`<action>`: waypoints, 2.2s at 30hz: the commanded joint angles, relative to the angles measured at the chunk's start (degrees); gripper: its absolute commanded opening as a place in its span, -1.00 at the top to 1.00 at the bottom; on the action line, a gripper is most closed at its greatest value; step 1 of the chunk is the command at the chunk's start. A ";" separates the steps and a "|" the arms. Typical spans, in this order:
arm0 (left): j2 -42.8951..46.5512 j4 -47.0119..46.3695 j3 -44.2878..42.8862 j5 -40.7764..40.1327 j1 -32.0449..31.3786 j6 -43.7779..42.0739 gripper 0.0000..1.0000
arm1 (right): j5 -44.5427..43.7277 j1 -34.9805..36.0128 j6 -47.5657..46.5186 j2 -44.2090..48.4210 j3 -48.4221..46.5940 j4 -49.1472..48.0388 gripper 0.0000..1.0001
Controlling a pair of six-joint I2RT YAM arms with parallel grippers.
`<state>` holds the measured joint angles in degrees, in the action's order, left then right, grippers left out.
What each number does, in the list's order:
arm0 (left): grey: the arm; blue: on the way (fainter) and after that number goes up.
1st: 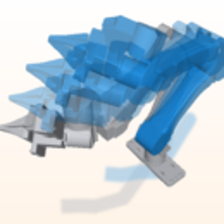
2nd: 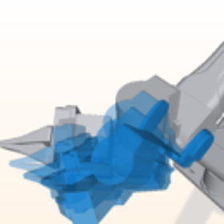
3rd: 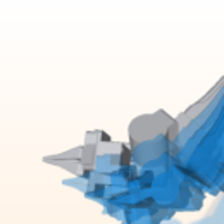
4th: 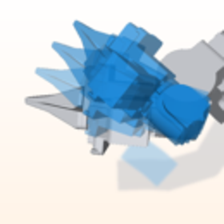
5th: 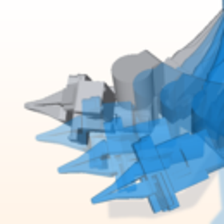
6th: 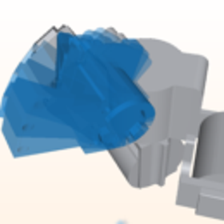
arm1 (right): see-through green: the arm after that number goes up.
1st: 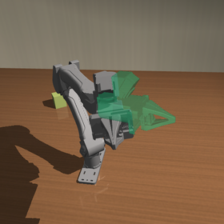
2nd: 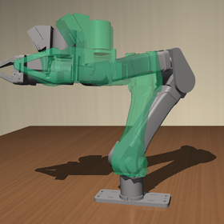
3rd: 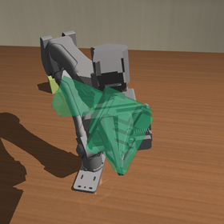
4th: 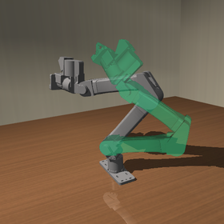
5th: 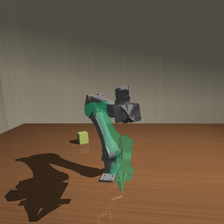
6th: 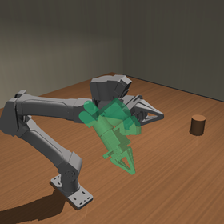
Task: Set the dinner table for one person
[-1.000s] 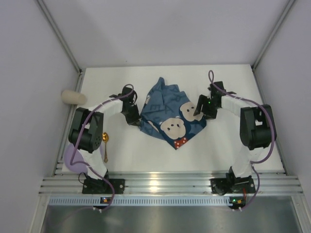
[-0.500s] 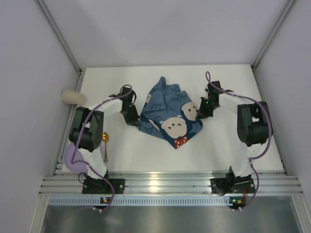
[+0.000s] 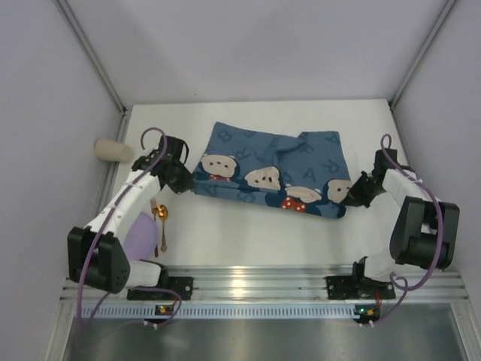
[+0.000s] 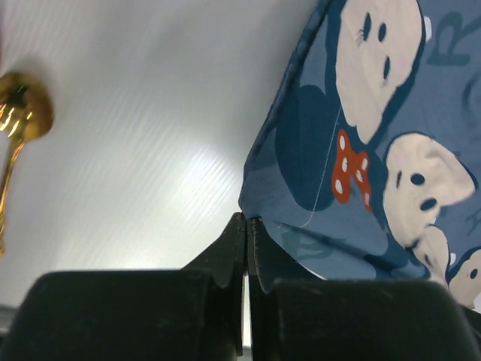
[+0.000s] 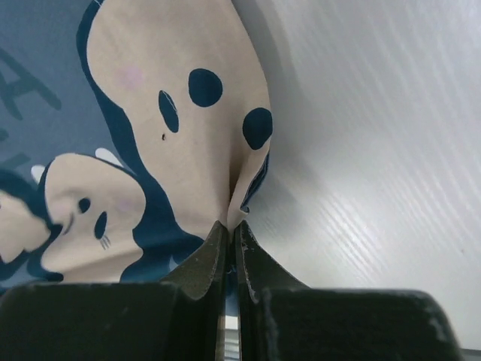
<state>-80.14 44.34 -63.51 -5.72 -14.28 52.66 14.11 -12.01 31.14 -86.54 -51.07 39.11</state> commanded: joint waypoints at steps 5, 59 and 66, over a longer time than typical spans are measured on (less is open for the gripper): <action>13.60 6.73 16.30 -7.74 2.33 9.47 1.00 | -2.60 1.02 -1.95 3.05 6.68 -2.37 1.00; 3.68 3.65 16.48 -21.09 17.09 -7.05 -0.28 | 4.35 9.02 -7.40 19.92 2.73 10.02 -0.75; 0.78 0.58 18.85 -19.95 17.97 -6.17 -0.19 | 4.00 9.02 -8.37 18.87 3.35 10.02 -0.76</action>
<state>-78.06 48.14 -46.06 -26.28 3.01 45.78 18.31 -3.51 23.99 -67.42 -47.62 50.37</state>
